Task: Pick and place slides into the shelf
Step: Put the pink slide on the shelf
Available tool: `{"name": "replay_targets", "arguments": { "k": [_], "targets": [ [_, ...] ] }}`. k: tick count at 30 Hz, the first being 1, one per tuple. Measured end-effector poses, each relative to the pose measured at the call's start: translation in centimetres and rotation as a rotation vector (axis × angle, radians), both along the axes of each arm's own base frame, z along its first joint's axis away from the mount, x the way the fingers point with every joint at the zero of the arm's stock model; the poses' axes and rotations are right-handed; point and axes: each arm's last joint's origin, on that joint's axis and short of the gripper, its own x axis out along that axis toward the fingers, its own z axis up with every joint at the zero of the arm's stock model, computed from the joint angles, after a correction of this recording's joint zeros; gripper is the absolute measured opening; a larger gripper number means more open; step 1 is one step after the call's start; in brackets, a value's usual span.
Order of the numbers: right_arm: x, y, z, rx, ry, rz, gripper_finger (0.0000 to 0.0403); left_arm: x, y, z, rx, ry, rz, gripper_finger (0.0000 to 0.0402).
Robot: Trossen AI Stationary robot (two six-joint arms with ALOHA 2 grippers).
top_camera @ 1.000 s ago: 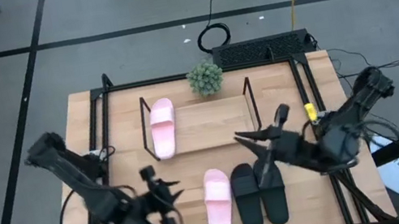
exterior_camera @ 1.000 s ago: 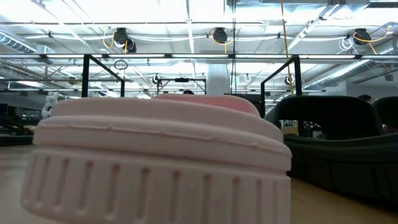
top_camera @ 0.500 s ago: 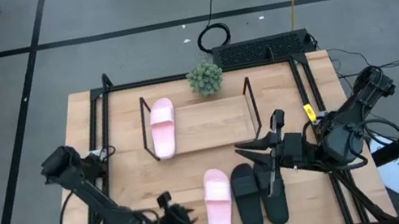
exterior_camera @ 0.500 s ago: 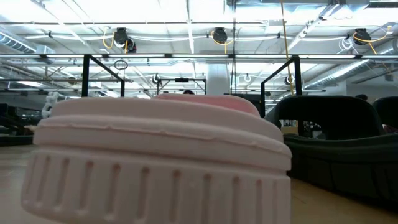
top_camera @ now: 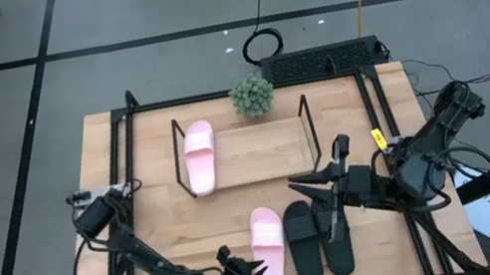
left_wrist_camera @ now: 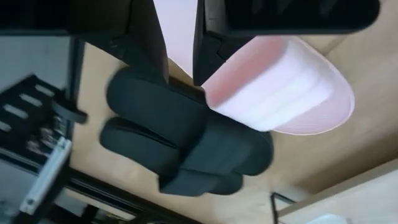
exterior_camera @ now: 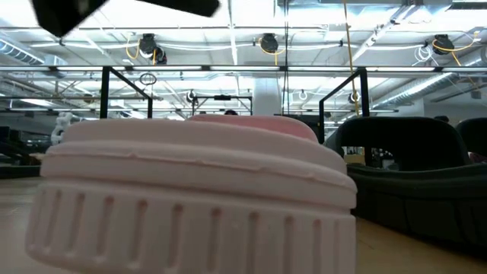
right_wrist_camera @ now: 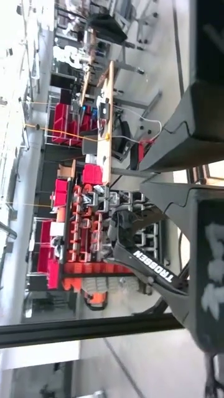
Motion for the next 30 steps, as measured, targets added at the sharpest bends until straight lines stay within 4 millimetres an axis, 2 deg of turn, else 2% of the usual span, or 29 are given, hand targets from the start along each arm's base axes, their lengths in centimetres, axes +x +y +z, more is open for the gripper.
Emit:
{"name": "replay_targets", "arguments": {
  "k": [5, 8, 14, 21, 24, 30],
  "targets": [
    [0.0, 0.0, -0.3, -0.055, 0.036, -0.003, 0.0029, 0.9, 1.2, 0.0, 0.047, 0.026, 0.007, 0.0074],
    [0.0, 0.0, -0.4, -0.068, 0.047, -0.003, 0.0029, 0.9, 1.6, -0.4, 0.057, 0.1, -0.021, 0.0074],
    [0.0, 0.0, -0.8, -0.098, 0.083, -0.002, 0.0029, -0.8, 2.5, -1.7, 0.008, 0.326, 0.0, 0.0074],
    [0.0, 0.0, -0.9, -0.099, 0.09, -0.002, 0.0029, -1.9, 1.8, -1.8, 0.001, 0.329, 0.021, 0.0077],
    [0.0, 0.0, -0.9, -0.099, 0.09, -0.002, 0.0029, -2.1, 1.6, -1.8, -0.007, 0.324, 0.021, 0.0097],
    [0.0, 0.0, -0.9, -0.099, 0.09, -0.002, 0.0029, -2.1, 1.6, -1.7, -0.018, 0.282, 0.062, 0.0176]
  ]
}}
